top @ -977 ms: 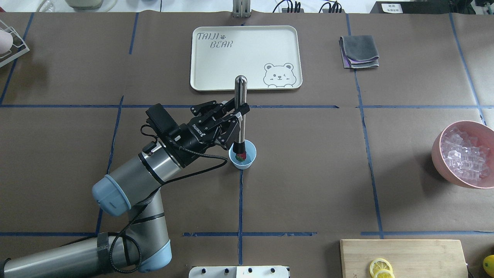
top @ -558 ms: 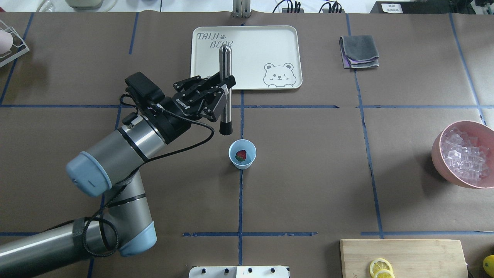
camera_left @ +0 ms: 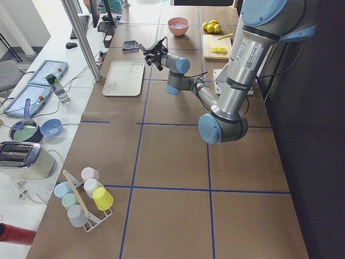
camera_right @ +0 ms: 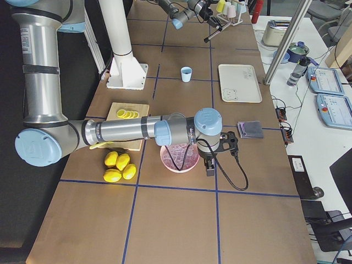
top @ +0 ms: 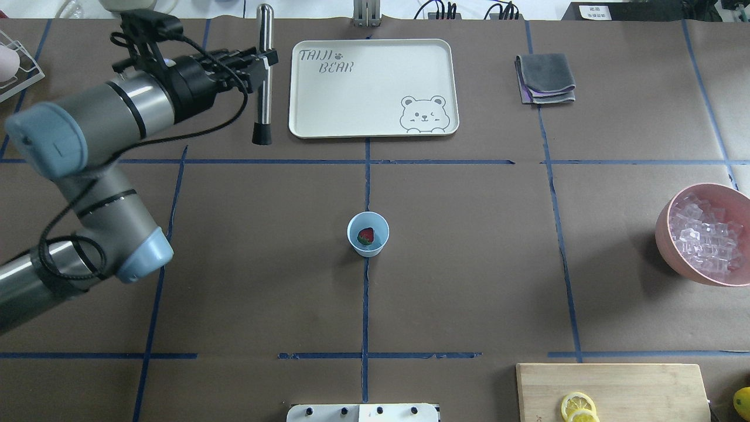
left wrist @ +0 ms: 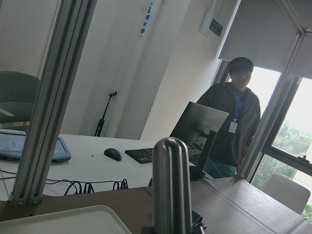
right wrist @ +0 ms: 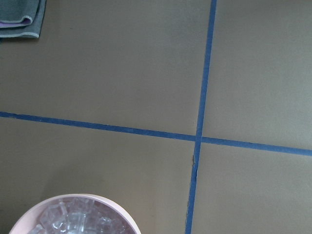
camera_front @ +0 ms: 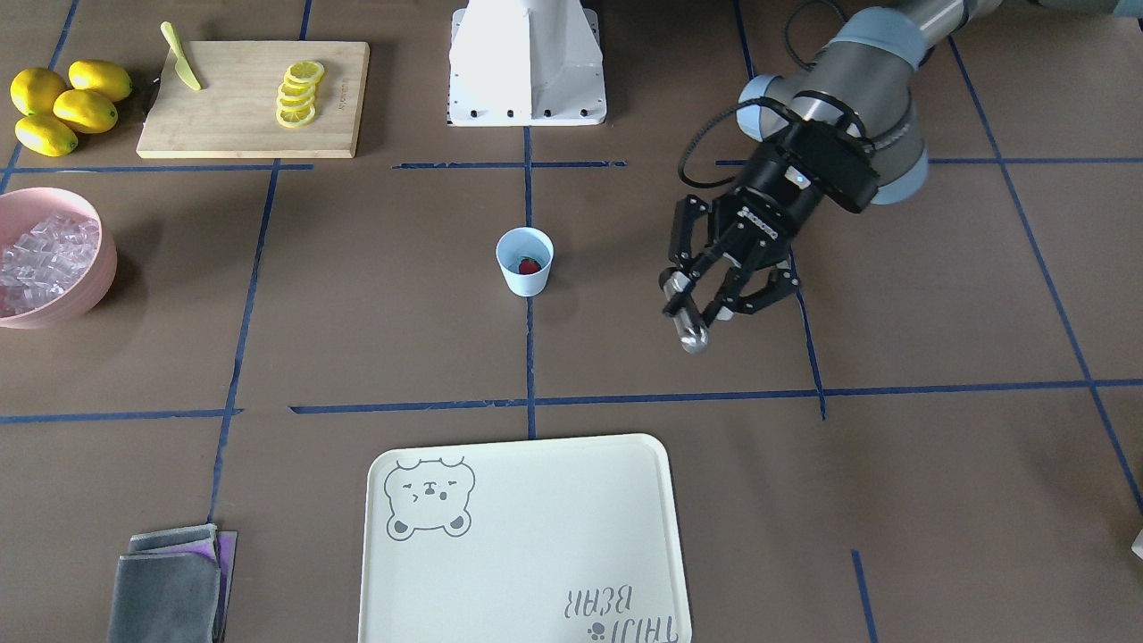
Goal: Mash ice and strawberries in cup
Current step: 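Carry the pestle with the left gripper away from the cup toward the table edge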
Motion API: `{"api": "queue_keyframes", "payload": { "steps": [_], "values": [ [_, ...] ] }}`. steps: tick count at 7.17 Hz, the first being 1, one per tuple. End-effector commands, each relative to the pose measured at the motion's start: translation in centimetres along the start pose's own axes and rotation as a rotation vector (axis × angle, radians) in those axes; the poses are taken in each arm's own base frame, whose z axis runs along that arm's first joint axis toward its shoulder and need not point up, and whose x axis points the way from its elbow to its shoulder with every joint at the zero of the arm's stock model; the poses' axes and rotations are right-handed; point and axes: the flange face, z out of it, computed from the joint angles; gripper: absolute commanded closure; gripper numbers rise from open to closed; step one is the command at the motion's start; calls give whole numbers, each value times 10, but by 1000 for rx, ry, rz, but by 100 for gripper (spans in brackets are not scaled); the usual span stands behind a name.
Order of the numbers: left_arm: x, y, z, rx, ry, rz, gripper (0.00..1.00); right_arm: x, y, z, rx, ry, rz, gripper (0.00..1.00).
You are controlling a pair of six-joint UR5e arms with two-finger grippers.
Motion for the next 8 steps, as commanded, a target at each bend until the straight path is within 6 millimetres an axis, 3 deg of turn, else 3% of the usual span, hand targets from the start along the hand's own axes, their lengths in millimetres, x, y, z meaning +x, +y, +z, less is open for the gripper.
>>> {"api": "queue_keyframes", "payload": {
  "steps": [1,2,3,4,5,8],
  "values": [
    [-114,-46,-42,-237,-152,-63,100,-2,0,-2,3,0,-5,1],
    [-167,-64,-77,-370,-204,-149,100,-2,0,-2,3,1,-5,1],
    [-204,-72,-108,-465,-231,-238,100,-2,-1,-2,4,1,-6,1],
    [-248,-53,-145,-529,-266,-286,100,-5,-6,-5,10,4,-13,1],
    [-279,-14,-172,-585,-304,-282,100,-5,-8,-5,11,7,-16,1],
    [-334,56,-218,-705,-408,-307,100,-4,-10,-3,7,16,-15,1]
  ]
}}
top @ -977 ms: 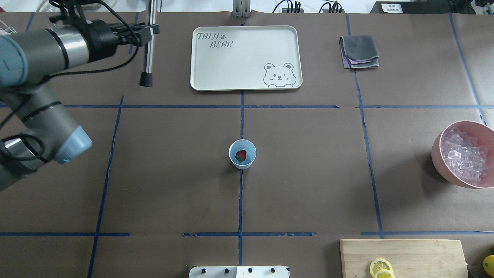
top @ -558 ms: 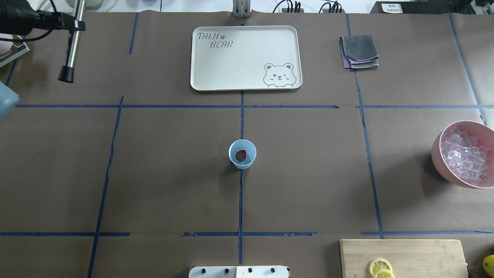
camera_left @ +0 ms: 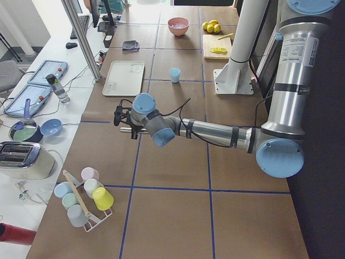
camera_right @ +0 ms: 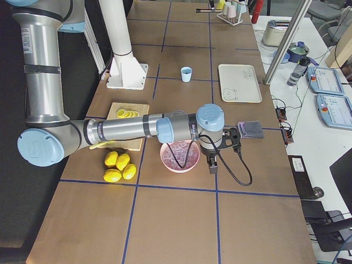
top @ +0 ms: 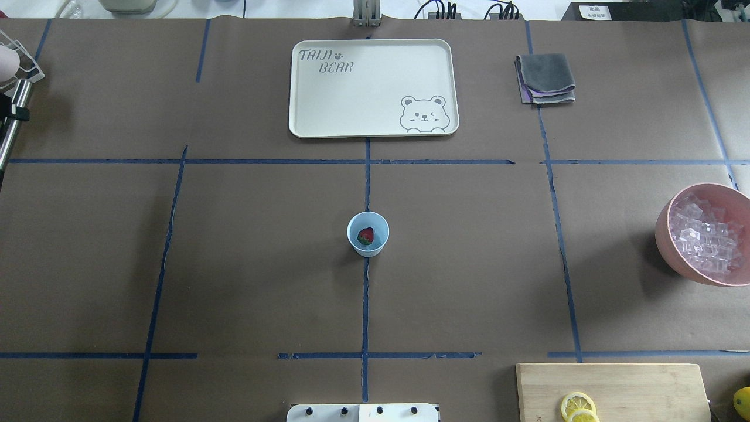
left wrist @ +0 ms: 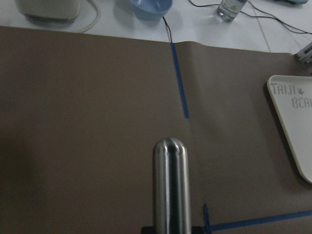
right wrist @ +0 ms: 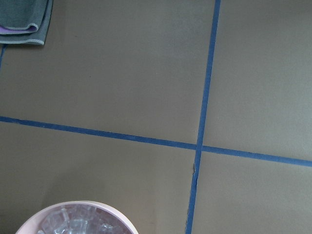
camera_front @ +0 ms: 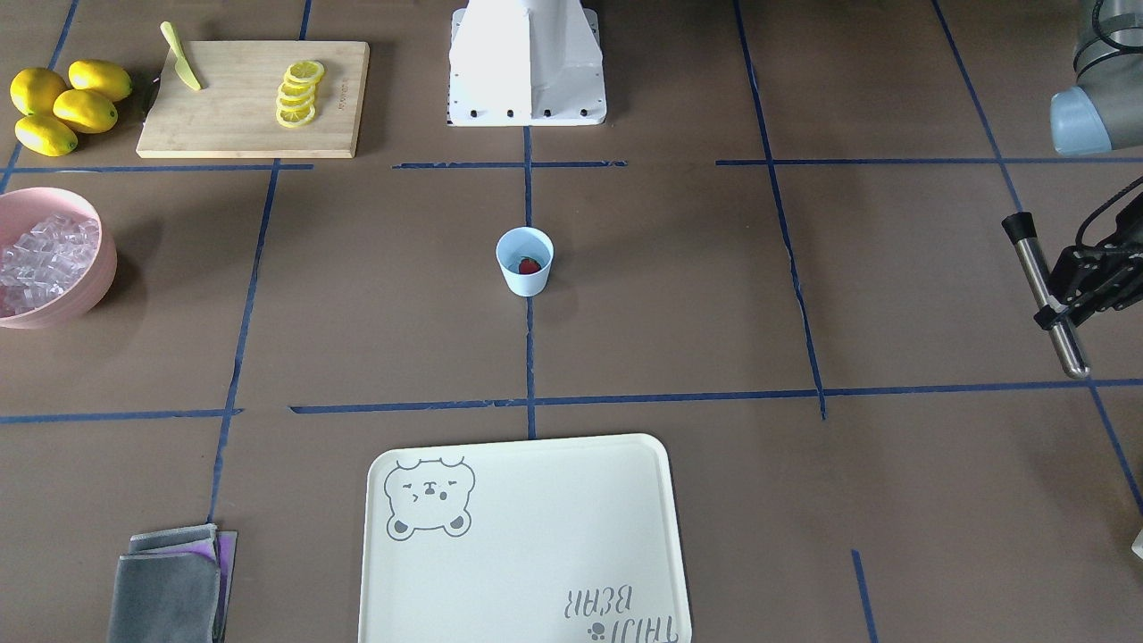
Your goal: Mash ice and strawberries in cup
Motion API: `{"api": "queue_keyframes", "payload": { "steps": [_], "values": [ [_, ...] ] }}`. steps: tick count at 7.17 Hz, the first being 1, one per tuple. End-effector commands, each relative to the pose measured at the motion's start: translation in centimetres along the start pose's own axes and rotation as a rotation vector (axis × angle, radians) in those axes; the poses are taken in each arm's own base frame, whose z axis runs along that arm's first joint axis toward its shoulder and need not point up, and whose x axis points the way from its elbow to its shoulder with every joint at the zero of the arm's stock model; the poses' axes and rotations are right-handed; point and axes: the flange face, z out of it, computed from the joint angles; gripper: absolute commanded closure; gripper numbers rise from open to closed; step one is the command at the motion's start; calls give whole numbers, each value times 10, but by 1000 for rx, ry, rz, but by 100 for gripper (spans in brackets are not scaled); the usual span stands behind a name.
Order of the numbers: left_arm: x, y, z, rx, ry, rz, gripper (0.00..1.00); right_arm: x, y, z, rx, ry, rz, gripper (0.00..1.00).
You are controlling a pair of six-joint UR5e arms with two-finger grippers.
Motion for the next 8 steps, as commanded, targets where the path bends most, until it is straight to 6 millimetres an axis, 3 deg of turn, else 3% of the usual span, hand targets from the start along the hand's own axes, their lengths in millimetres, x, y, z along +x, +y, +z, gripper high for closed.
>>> {"api": "queue_keyframes", "payload": {
  "steps": [1,2,3,6,8],
  "values": [
    [-53,38,13,-60,-65,20,100,1,0,3,-6,1,1,1],
    [-75,50,18,-53,-128,26,100,2,-1,4,-8,1,1,1],
    [-89,48,29,-44,-183,34,100,3,-1,6,-11,16,0,1],
    [-84,70,73,-96,-236,75,100,0,-2,7,-12,16,-4,1],
    [-96,80,72,-68,-289,84,100,0,-1,7,-12,16,-3,1]
  ]
}}
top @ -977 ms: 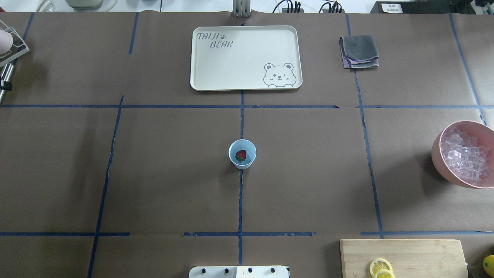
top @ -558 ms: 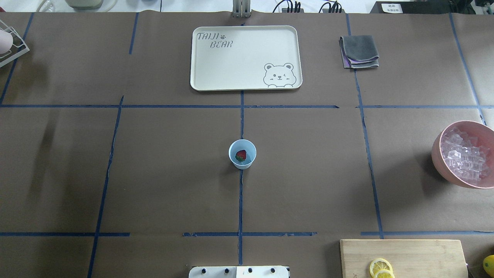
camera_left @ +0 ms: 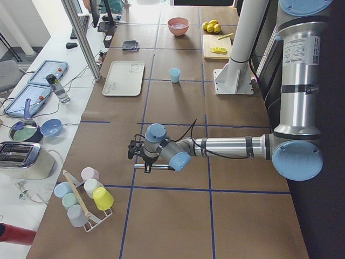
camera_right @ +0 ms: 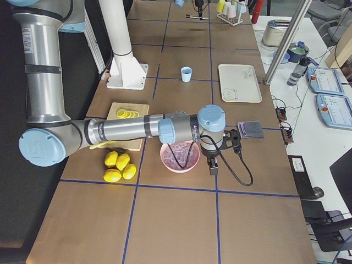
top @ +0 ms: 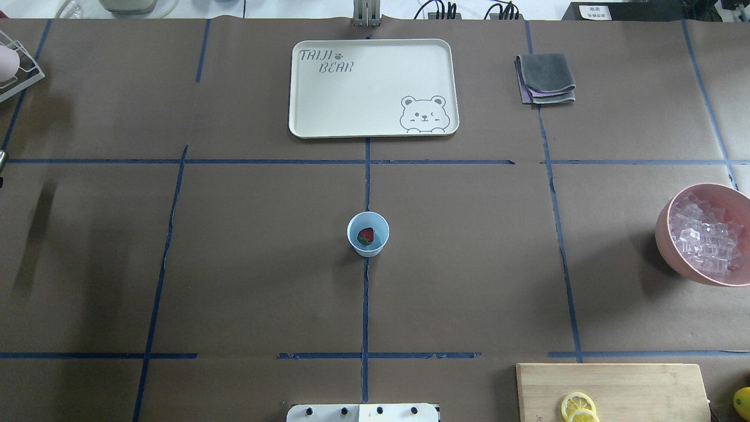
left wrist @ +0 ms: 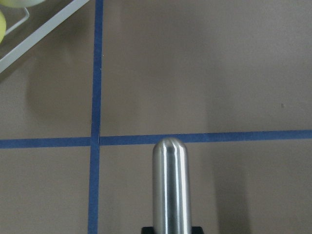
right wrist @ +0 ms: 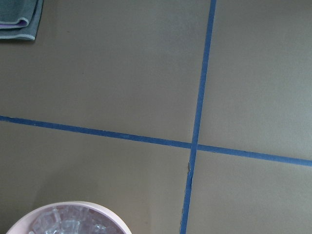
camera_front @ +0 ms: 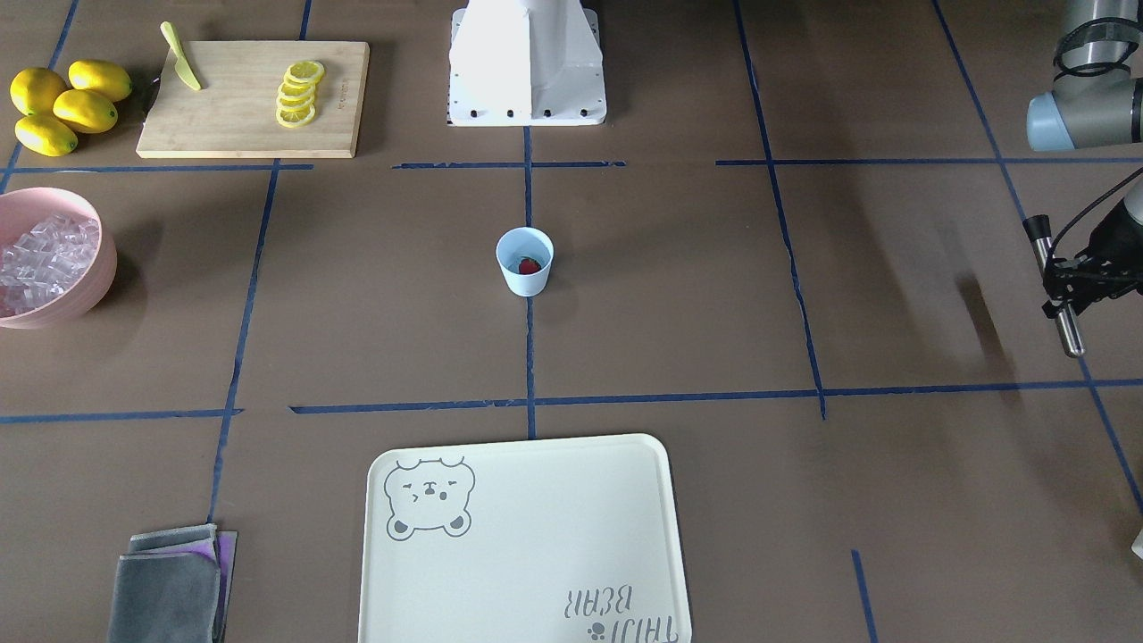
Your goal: Mash ice and strawberries in cup
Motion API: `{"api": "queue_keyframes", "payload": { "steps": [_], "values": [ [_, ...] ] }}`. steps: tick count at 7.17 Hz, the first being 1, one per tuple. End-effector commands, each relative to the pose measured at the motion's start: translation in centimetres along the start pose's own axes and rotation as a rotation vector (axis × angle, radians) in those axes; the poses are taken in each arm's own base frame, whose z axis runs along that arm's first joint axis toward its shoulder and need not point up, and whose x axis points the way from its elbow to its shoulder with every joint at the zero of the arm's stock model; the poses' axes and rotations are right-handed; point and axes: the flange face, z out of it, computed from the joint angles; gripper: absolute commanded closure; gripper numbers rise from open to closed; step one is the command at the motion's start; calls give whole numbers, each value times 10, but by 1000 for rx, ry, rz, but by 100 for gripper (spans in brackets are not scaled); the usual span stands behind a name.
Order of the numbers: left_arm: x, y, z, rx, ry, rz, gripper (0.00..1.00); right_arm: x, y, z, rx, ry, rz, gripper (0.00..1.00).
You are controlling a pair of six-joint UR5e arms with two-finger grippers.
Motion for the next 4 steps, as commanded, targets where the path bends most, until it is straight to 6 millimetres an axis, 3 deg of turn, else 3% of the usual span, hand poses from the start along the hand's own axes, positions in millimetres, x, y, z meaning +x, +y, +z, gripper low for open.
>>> {"api": "queue_keyframes", "payload": {
  "steps": [1,2,4],
  "values": [
    [-18,23,3,14,-27,3,100,0,0,-1,2,0,0,1],
    [-24,33,3,14,-26,1,100,-1,0,-1,2,0,-2,1],
    [0,45,20,18,6,-41,100,-2,-2,-2,5,0,-5,1]
  ]
}}
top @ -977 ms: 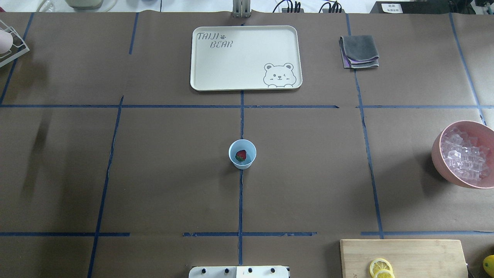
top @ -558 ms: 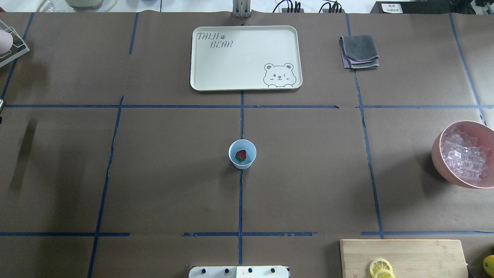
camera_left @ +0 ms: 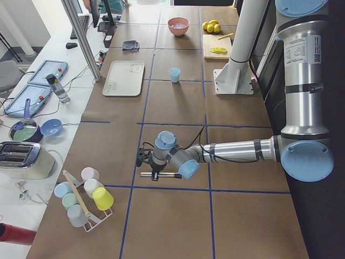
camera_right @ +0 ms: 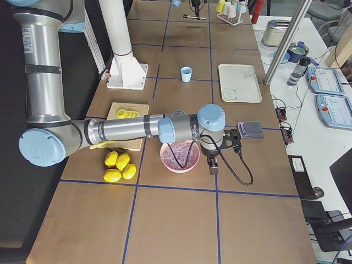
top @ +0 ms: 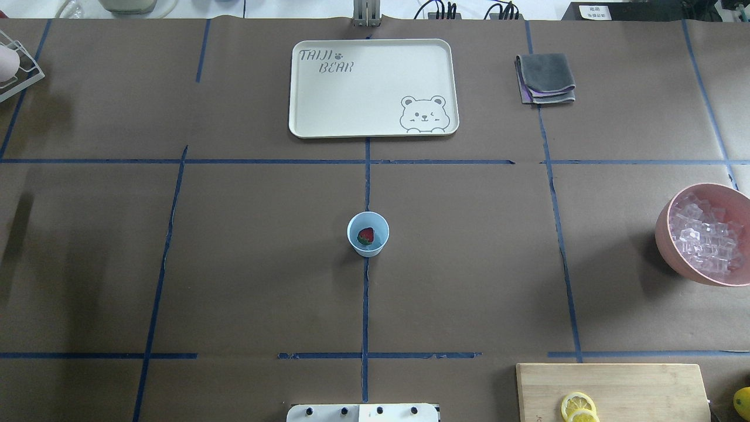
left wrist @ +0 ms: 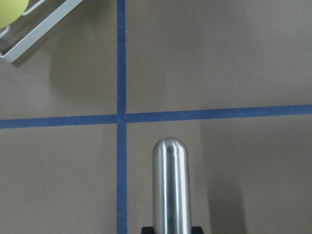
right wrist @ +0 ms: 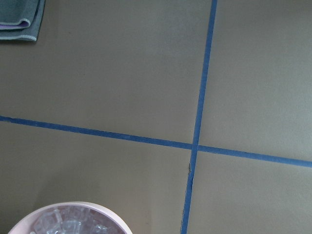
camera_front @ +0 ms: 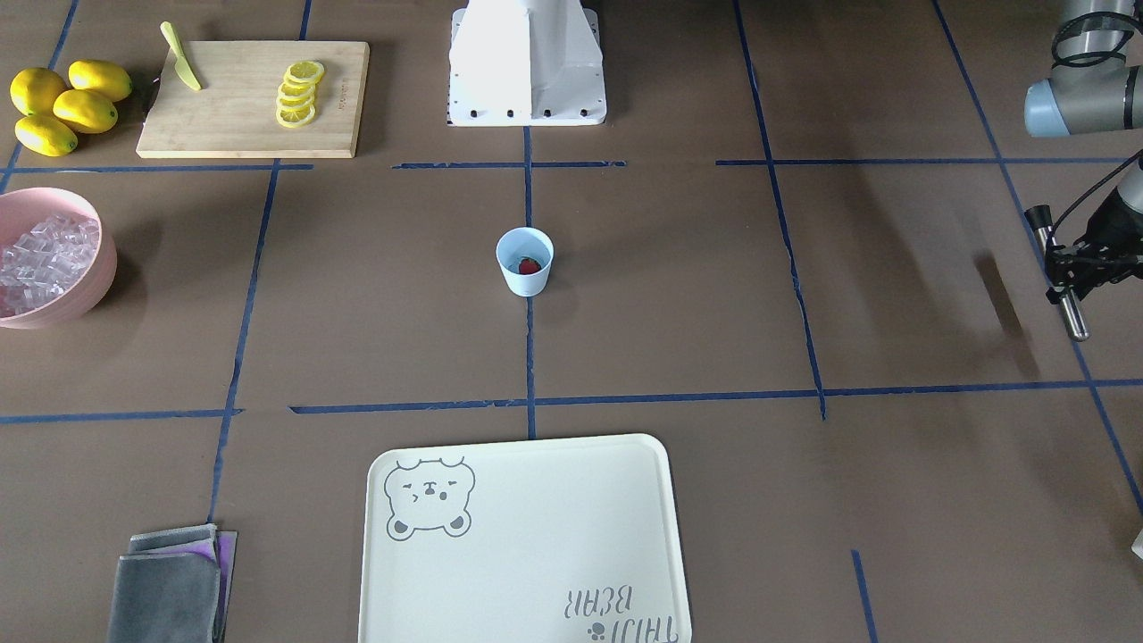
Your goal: Mash ice and strawberries in cup
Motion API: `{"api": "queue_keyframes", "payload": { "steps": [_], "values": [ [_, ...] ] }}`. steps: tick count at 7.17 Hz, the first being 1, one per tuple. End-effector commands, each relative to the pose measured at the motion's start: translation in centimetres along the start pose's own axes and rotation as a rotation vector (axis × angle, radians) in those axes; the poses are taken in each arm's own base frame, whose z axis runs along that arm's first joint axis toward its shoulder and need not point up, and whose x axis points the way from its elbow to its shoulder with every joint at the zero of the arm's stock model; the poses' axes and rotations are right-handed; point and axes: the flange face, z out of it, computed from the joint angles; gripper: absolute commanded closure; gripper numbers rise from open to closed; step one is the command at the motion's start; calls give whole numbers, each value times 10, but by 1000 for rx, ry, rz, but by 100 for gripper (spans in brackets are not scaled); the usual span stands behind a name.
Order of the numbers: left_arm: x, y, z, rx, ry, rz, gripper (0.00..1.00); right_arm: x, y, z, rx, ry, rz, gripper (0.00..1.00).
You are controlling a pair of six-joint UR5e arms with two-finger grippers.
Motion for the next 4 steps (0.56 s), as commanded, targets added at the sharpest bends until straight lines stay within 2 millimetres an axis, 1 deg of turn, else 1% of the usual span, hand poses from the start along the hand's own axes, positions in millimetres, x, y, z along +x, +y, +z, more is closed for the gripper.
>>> {"api": "queue_keyframes", "payload": {
  "steps": [1,2,4],
  "values": [
    [24,18,16,-6,31,-33,100,-3,-6,-4,8,2,-8,1],
    [25,25,21,-7,18,-24,100,-3,-6,-4,8,2,-8,1],
    [10,39,24,-16,10,-19,100,-3,-6,-4,8,2,-6,1]
  ]
}}
